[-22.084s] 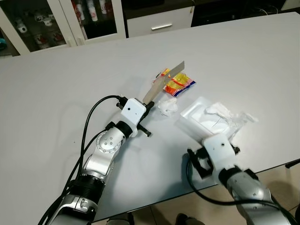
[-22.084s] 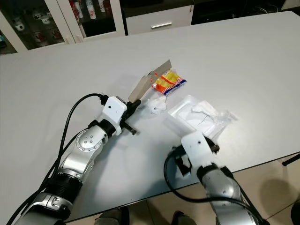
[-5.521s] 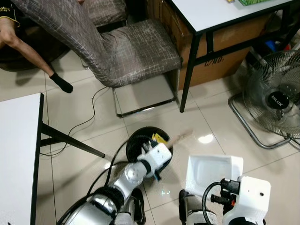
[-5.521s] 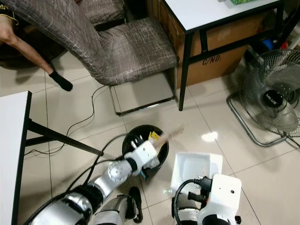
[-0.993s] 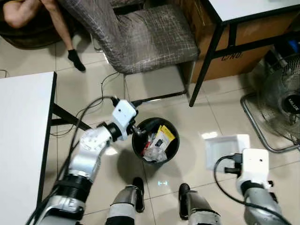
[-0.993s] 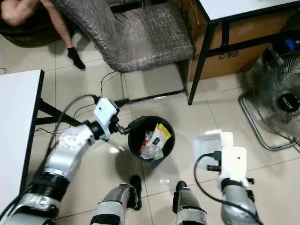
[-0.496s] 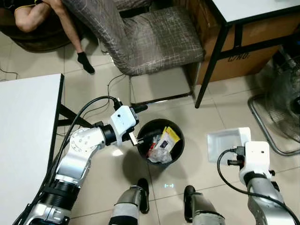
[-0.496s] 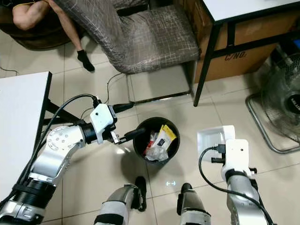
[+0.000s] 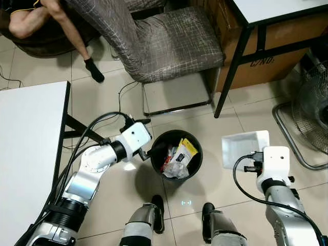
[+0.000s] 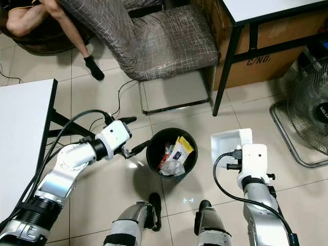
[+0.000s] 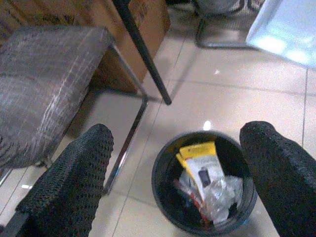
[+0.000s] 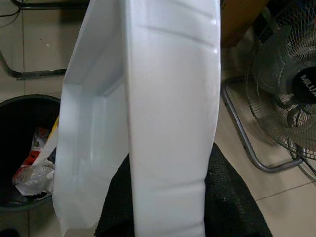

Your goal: Picking trash to rubbish bin

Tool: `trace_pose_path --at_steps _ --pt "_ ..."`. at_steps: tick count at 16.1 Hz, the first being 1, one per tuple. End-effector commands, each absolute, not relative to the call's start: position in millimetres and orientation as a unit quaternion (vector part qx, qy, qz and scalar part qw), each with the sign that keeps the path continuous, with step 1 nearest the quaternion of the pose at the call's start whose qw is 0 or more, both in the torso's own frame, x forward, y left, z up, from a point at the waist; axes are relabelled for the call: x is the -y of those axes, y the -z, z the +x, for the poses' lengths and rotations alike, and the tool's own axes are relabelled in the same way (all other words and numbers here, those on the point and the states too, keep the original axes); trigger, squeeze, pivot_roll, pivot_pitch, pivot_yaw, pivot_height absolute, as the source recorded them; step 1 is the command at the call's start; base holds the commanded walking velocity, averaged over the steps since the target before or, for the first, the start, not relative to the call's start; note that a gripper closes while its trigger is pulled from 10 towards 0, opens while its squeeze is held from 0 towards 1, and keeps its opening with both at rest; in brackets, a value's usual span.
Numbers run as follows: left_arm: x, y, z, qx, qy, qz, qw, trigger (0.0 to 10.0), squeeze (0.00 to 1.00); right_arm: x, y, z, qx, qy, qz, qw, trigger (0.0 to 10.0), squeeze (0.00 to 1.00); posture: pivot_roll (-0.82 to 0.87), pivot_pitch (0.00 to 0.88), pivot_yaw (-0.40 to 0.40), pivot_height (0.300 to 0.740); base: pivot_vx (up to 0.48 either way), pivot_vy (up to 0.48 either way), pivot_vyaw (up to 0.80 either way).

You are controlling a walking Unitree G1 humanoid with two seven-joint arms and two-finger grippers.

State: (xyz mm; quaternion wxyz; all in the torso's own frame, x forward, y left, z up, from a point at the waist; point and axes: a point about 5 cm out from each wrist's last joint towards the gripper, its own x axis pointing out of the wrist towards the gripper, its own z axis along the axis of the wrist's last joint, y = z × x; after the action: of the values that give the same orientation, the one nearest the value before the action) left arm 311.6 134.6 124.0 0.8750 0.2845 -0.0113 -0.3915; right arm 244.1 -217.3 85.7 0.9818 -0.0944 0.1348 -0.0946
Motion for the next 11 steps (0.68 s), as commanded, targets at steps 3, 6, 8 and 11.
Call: trace_pose_path --at_steps 3,6,8,11 --pt "-145.2 -110.1 307.3 -0.011 0.392 0.313 0.865 10.0 0.00 223.0 -71.0 239.5 -0.157 0.103 -0.105 0.977 10.0 0.00 0.19 0.362 0.161 0.740 0.000 0.000 0.00" --pt "-152.6 -110.3 305.9 -0.011 0.393 0.330 0.858 10.0 0.00 232.6 -67.2 249.8 -0.158 0.112 -0.125 0.973 10.0 0.00 0.22 0.379 0.173 0.740 0.000 0.000 0.00" --pt "-156.5 -110.5 304.5 -0.011 0.393 0.335 0.856 10.0 0.00 237.2 -65.5 253.8 -0.154 0.117 -0.127 0.973 10.0 0.00 0.24 0.386 0.179 0.740 0.000 0.000 0.00" --pt "-163.9 -113.1 304.0 -0.011 0.391 0.345 0.853 10.0 0.00 245.6 -63.5 265.2 -0.131 0.119 -0.123 0.977 10.0 0.00 0.27 0.396 0.187 0.740 0.000 0.000 0.00"
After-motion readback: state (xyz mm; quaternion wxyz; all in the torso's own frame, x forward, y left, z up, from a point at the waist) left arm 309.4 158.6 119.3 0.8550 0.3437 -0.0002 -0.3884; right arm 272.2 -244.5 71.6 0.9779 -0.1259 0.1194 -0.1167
